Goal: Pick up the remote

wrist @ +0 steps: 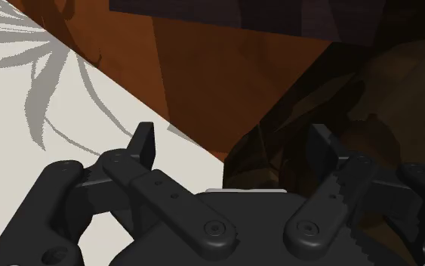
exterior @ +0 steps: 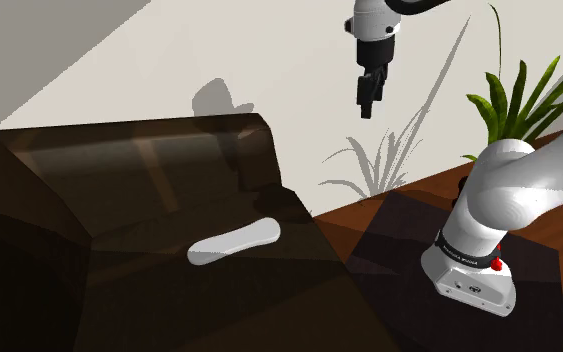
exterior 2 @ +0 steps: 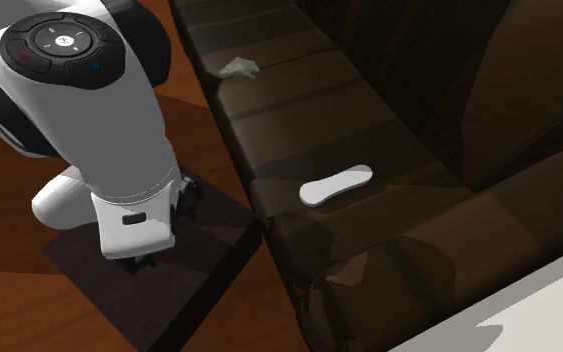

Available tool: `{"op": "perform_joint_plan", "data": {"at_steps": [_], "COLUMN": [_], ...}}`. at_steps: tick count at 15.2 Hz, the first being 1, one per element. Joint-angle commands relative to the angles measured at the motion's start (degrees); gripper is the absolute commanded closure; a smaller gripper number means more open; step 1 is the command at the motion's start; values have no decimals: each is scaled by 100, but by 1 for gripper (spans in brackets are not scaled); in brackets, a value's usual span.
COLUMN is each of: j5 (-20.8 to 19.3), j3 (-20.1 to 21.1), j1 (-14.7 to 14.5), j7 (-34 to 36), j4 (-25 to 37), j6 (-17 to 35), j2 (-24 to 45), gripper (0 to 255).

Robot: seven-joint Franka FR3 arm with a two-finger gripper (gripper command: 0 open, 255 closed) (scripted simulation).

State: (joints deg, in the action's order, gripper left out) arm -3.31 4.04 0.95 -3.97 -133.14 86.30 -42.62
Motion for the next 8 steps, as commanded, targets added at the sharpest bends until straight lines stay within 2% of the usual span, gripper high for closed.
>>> {"op": "perform_joint_plan", "data": {"at_steps": [1,8], "j5": [0,253], "j3": [0,368], "j1": [0,-441], "j7": [0,-229], "j4": [0,71], "j6": [0,952], "j2": [0,936], "gripper": [0,0]}}
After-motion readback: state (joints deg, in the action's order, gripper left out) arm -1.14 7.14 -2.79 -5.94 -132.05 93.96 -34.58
